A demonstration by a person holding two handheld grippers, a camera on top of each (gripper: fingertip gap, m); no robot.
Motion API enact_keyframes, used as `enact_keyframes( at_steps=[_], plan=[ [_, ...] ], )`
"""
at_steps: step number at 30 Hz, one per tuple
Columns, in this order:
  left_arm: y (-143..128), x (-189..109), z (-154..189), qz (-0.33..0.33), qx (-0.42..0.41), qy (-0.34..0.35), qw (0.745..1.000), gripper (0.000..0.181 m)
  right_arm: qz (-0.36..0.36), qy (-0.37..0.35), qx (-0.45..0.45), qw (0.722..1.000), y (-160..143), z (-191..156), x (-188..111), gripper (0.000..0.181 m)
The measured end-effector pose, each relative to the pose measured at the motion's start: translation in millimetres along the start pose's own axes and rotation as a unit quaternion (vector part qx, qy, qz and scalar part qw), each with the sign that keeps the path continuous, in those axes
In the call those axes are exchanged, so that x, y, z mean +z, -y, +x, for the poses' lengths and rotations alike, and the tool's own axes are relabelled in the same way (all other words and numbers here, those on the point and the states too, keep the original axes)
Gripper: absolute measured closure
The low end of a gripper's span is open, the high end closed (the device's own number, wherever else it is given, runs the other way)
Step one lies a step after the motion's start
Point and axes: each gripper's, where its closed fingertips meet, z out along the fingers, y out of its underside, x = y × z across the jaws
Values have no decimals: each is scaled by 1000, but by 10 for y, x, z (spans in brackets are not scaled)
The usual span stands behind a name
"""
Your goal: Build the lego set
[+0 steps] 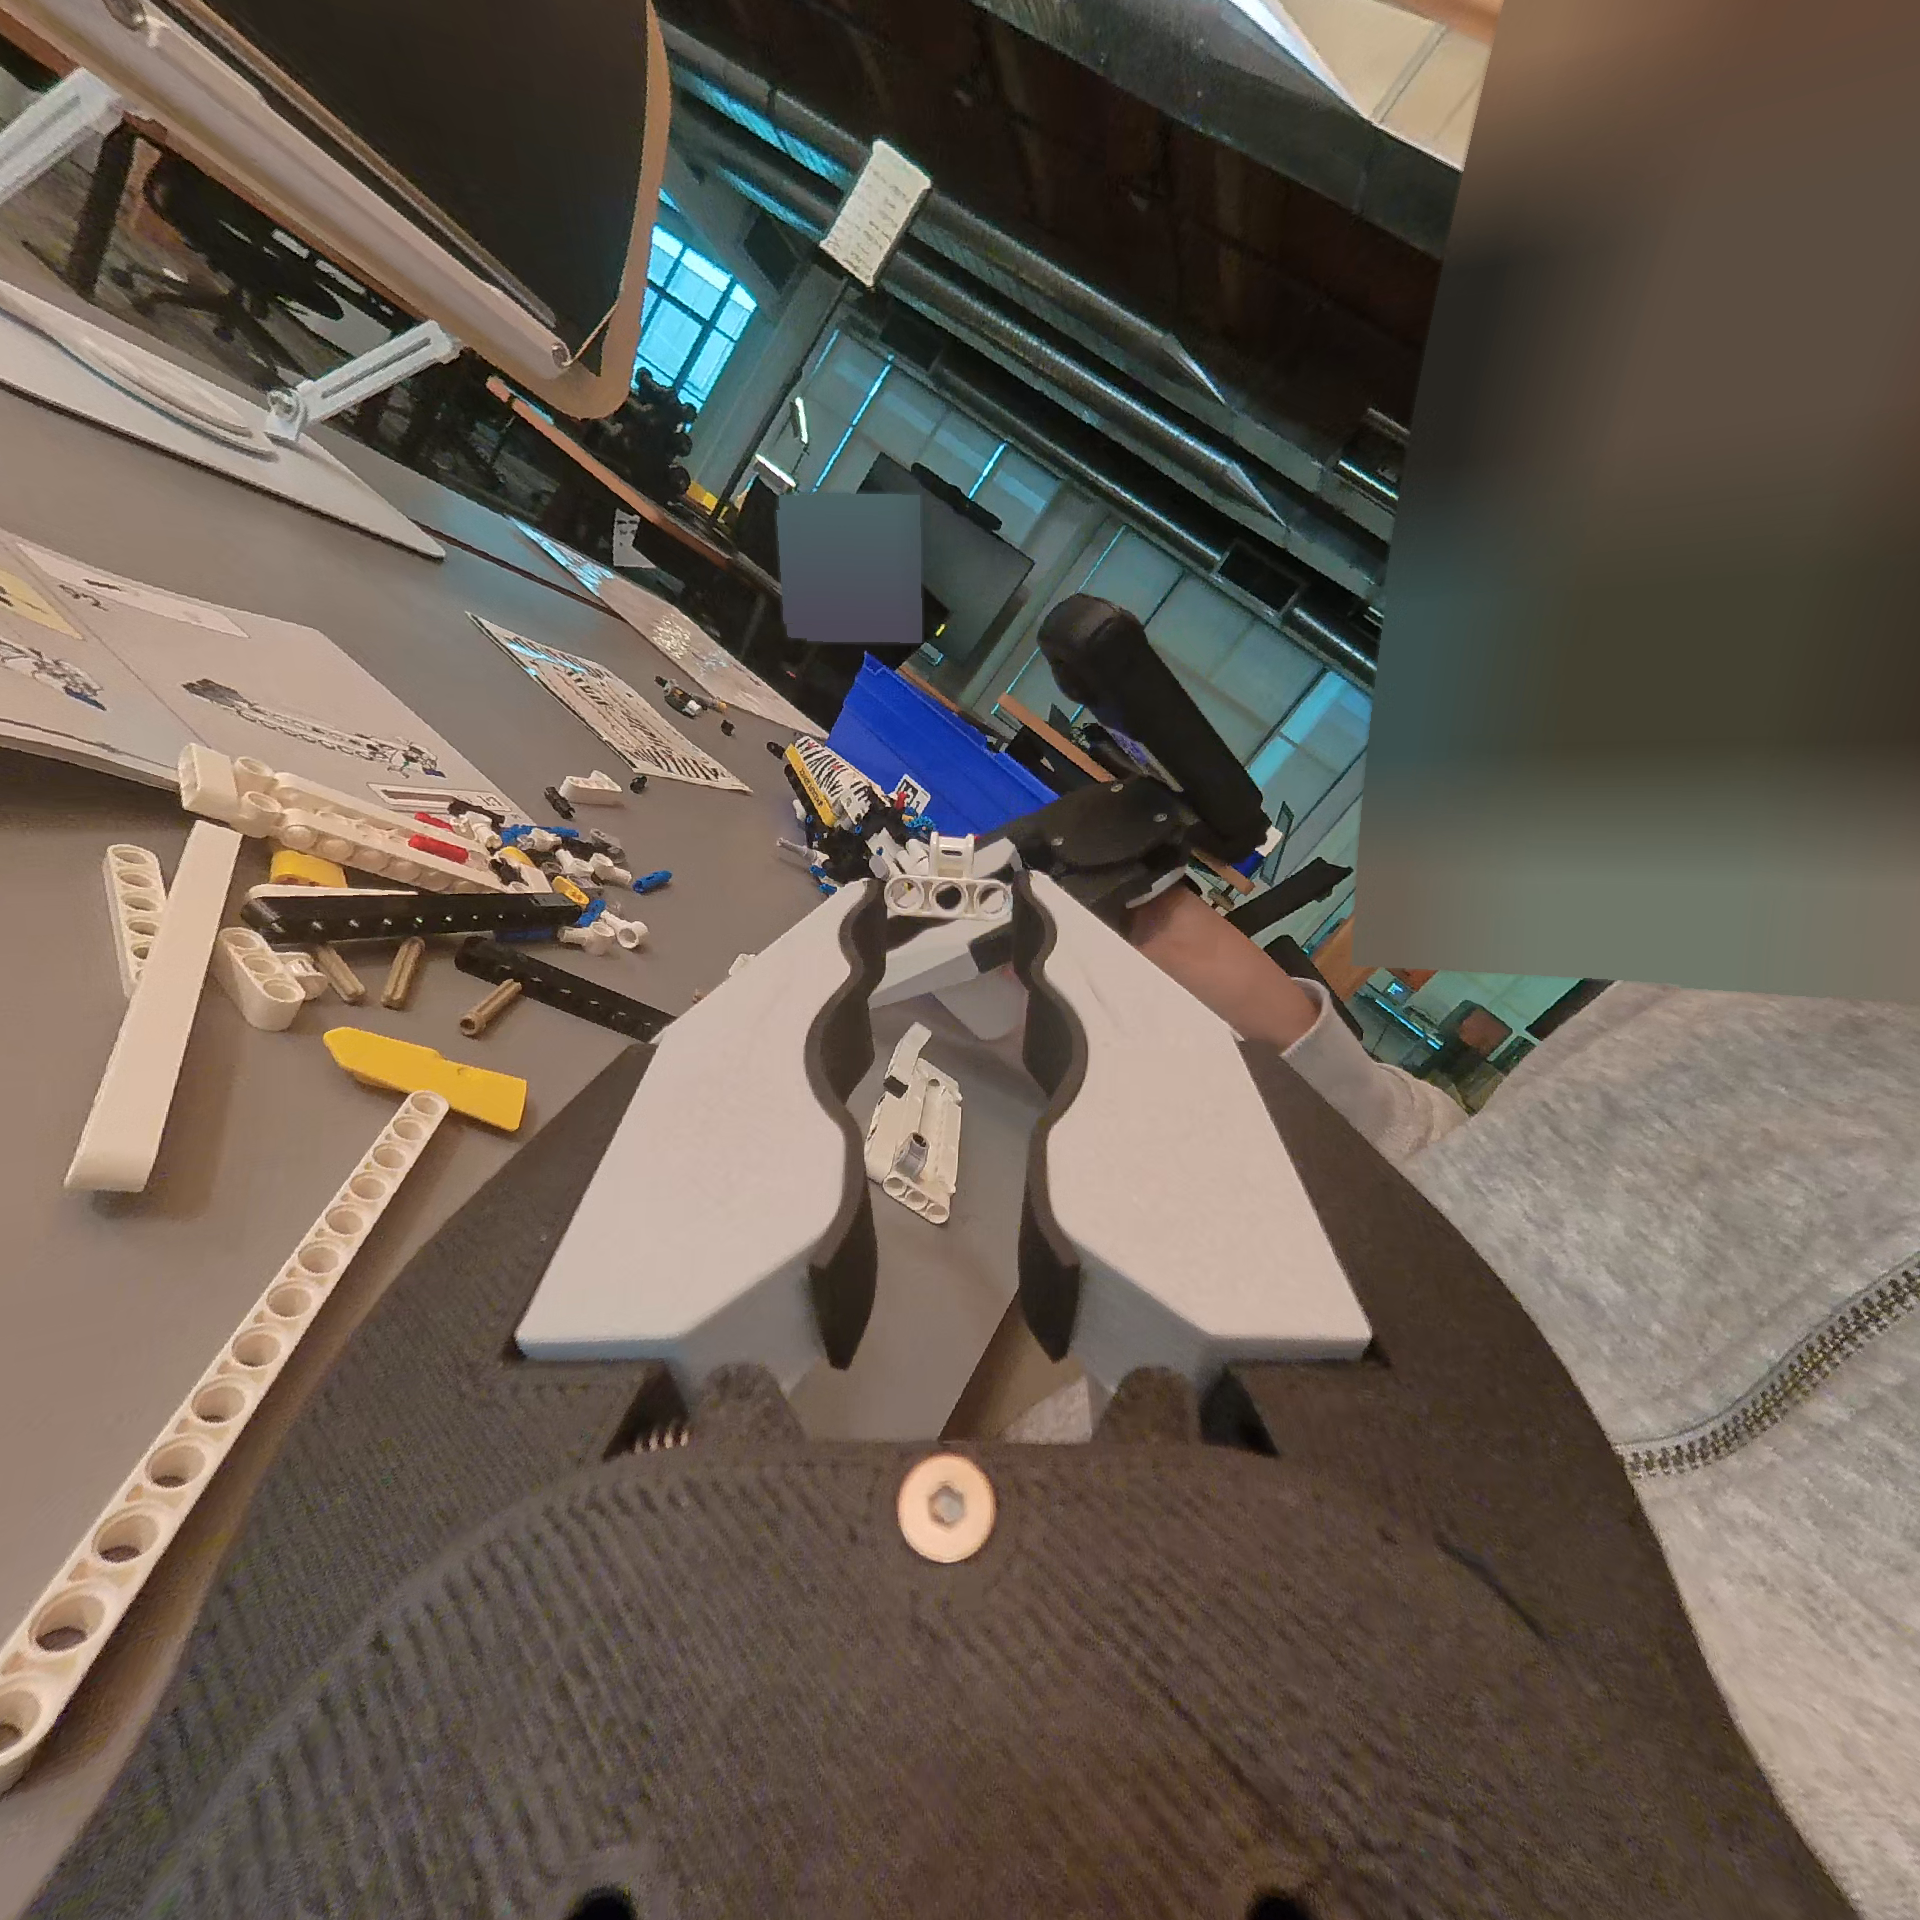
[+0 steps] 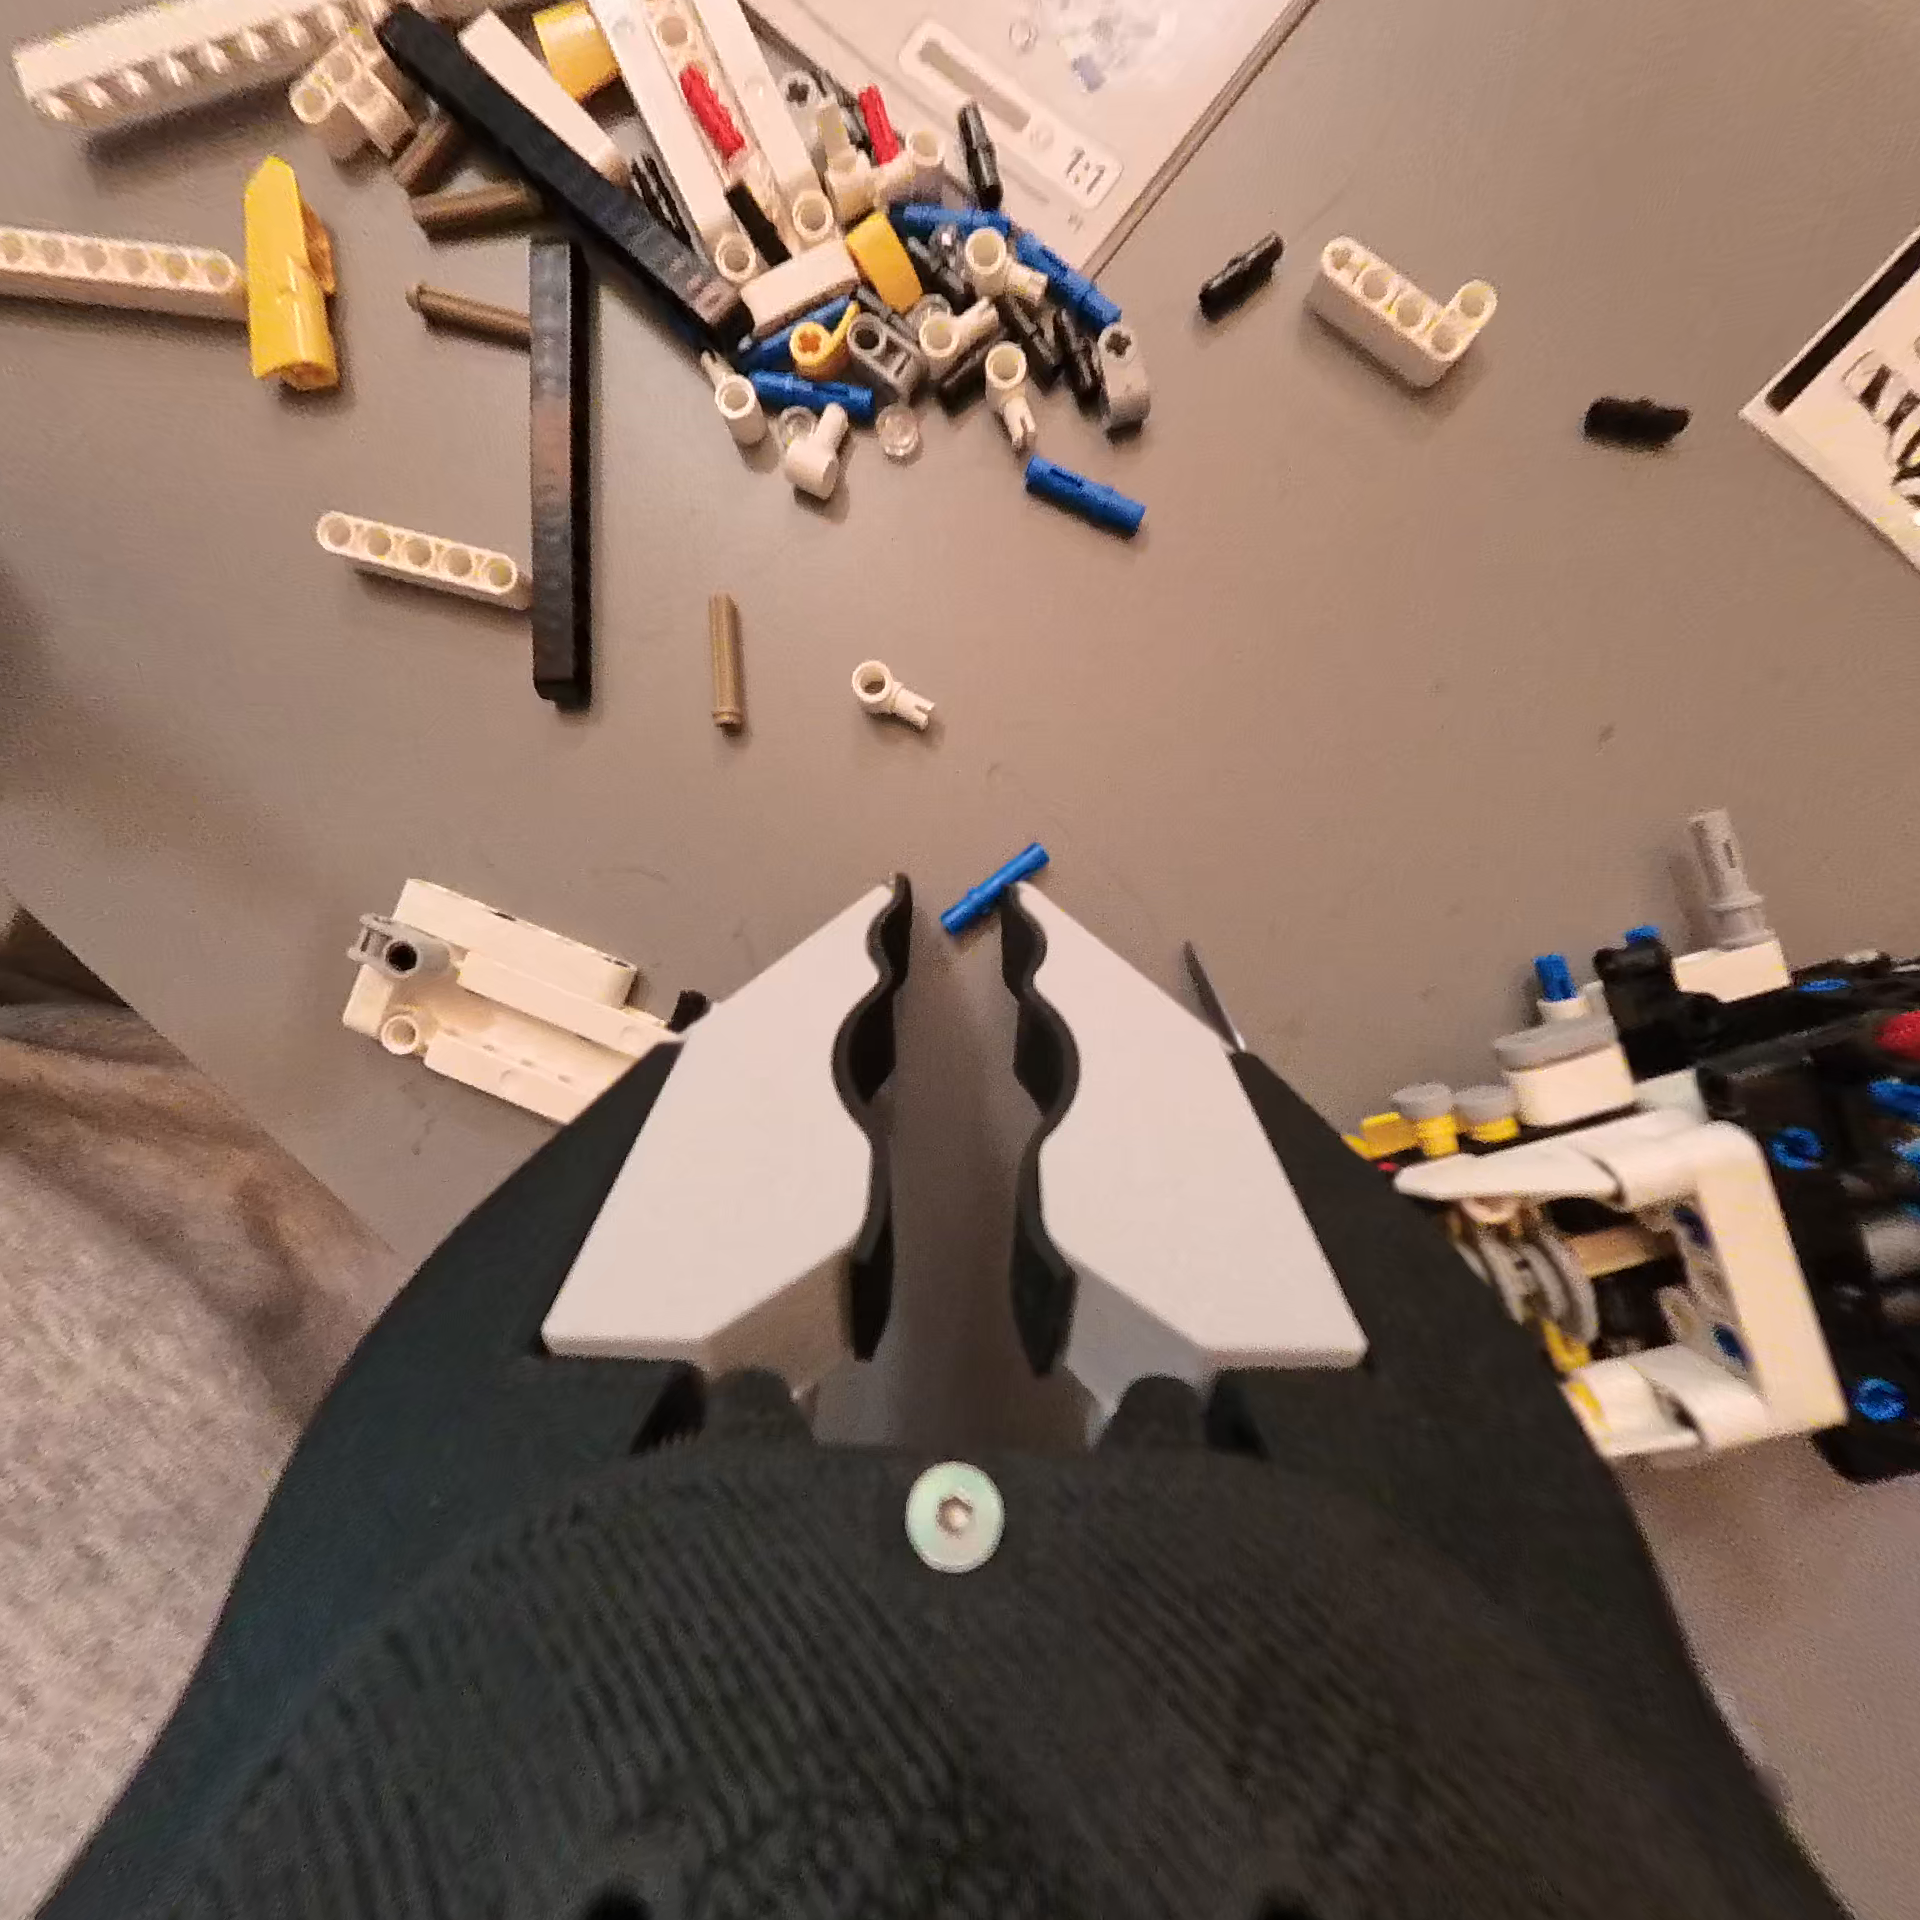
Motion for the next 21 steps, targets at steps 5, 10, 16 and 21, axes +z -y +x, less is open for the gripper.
enact_keyframes(
  at_steps=[5,10,16,21],
  plan=[
    [-6,4,0,-2,1,1,1000,160,-4,16,0,1000,-6,-110,6,163],
    [-9,4,0,-2,3,2,1000,160,7,53,-3,999,32,-246,5,164],
    [-10,6,-1,-2,3,3,1000,160,35,26,5,999,139,-175,8,162],
    [-13,5,2,-2,5,3,1000,160,40,-2,-14,999,213,-197,141,158]
  ],
)
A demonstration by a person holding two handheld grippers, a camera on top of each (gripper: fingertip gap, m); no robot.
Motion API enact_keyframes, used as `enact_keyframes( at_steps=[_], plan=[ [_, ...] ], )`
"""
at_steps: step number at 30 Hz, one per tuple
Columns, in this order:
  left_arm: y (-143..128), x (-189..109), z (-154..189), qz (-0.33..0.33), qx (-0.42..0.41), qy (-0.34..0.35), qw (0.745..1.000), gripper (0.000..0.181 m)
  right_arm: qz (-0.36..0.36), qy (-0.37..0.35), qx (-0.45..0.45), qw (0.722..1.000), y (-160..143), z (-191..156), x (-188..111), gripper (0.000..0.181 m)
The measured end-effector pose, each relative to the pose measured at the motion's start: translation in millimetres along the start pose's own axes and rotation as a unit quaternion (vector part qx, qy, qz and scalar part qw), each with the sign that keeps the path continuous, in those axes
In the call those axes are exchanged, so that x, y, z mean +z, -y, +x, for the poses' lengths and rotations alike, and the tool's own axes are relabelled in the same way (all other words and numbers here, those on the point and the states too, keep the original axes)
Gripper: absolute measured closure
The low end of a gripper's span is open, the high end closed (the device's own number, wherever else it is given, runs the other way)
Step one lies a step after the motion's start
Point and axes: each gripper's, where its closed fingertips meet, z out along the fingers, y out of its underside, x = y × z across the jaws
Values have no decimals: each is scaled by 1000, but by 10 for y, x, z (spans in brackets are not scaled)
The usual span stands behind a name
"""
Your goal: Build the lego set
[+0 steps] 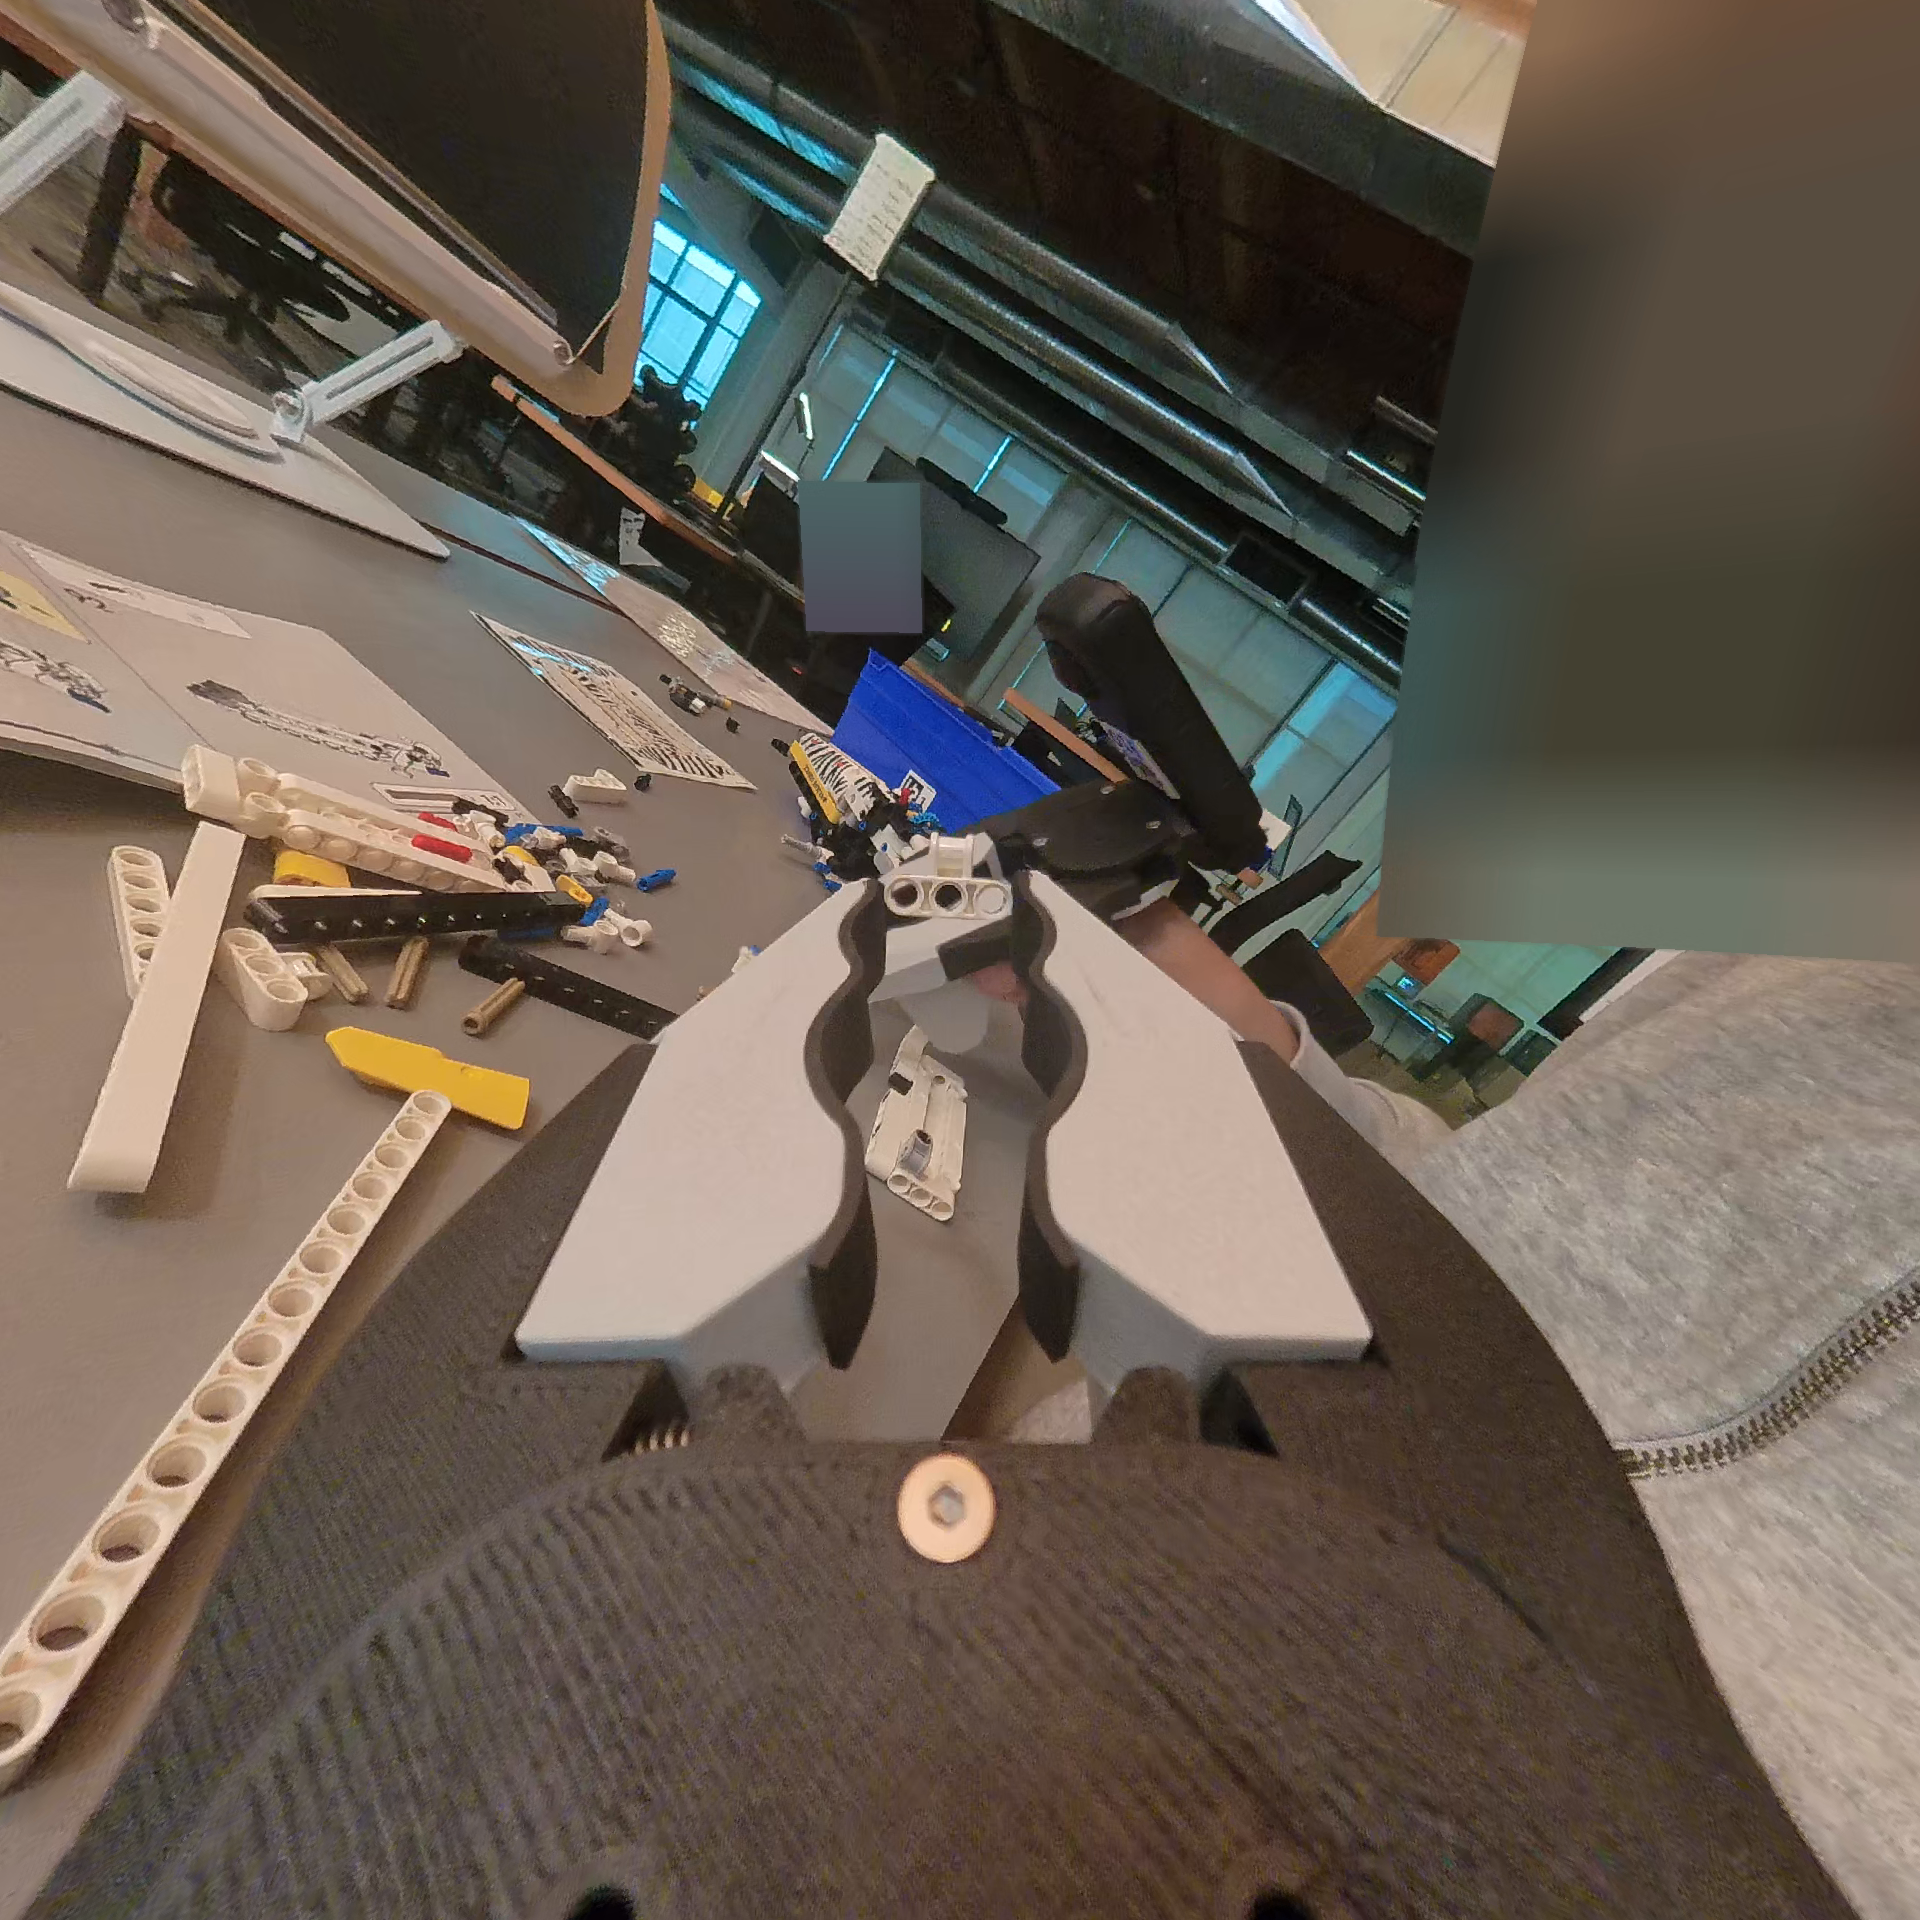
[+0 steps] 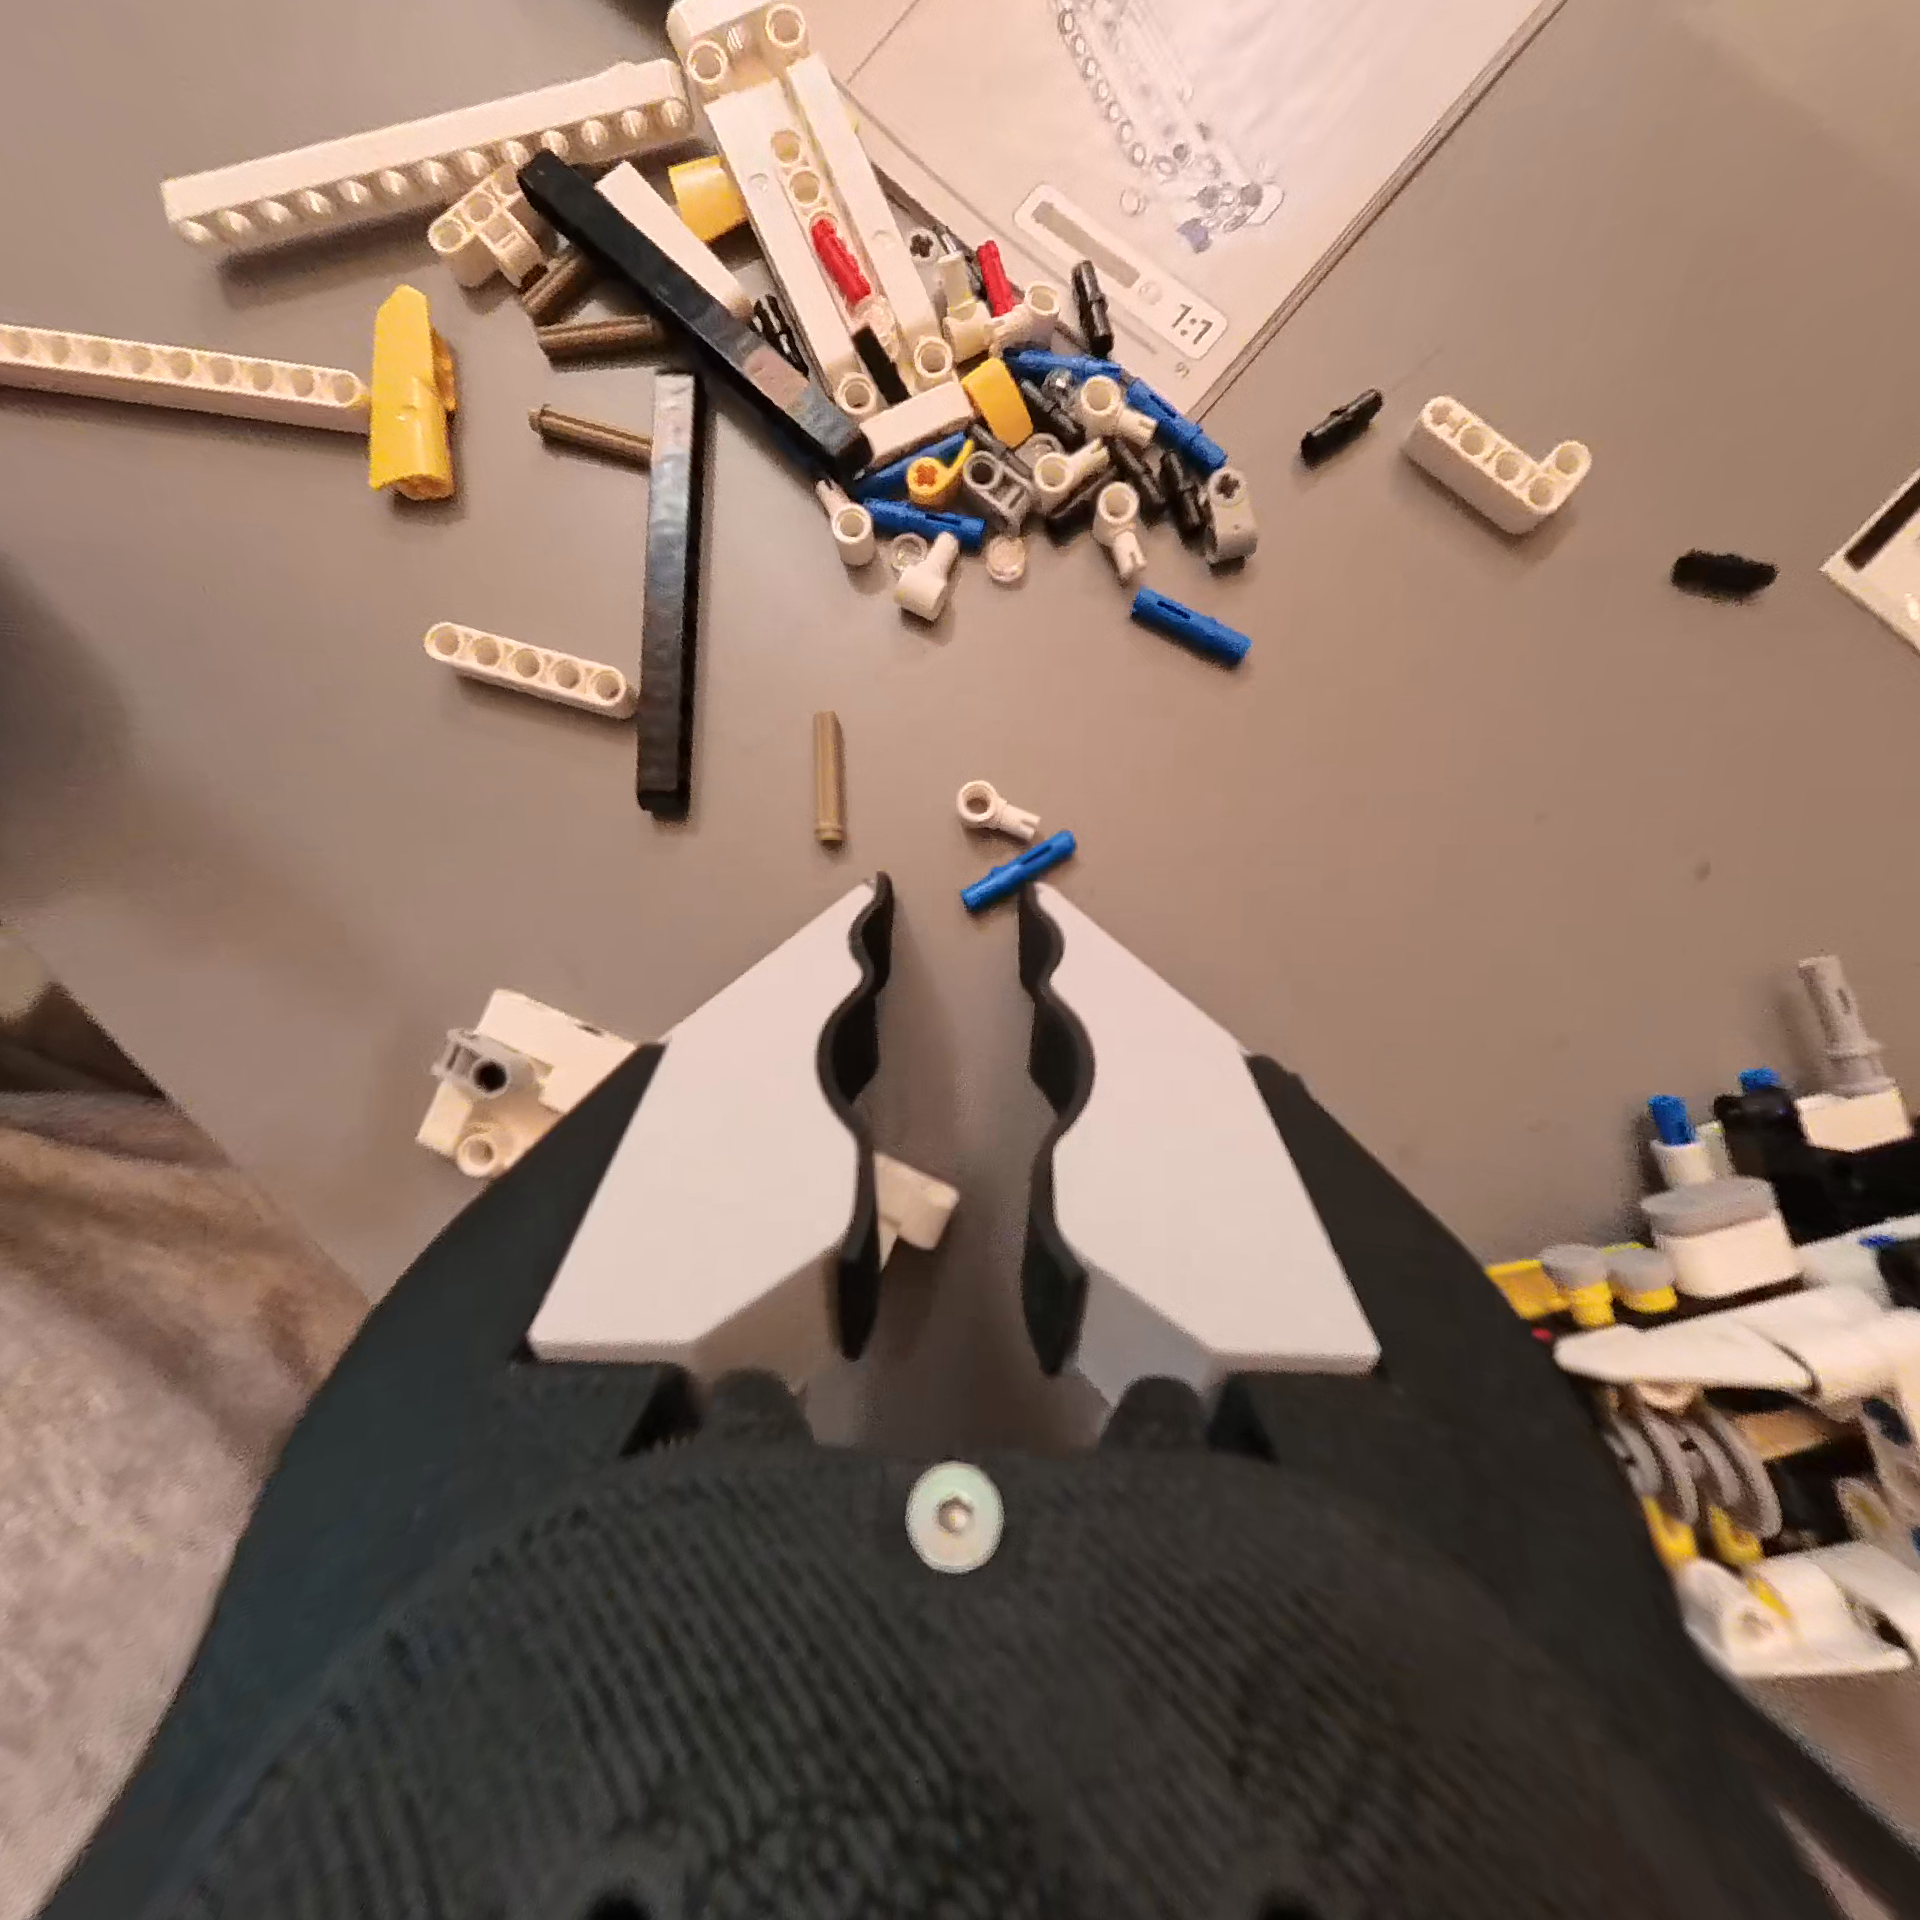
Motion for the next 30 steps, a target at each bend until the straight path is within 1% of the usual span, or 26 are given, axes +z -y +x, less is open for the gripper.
enact_keyframes(
  at_steps=[8,11,13,17,23,30],
  plan=[
    [7,-2,-1,2,-3,-1,1000,160,23,1,-3,1000,73,16,51,165],
    [6,-2,-1,1,-3,-1,1000,160,30,-4,0,1000,93,53,65,164],
    [6,-2,-2,1,-3,-1,1000,160,30,-6,-1,1000,98,60,69,163],
    [8,-3,-3,2,-4,-2,1000,160,29,-10,-5,1000,93,69,63,166],
    [9,-4,-1,2,-4,-2,1000,160,25,-41,-10,999,43,199,20,171],
    [8,-3,-2,2,-4,-2,1000,160,31,-38,-12,999,69,201,38,170]
  ],
)
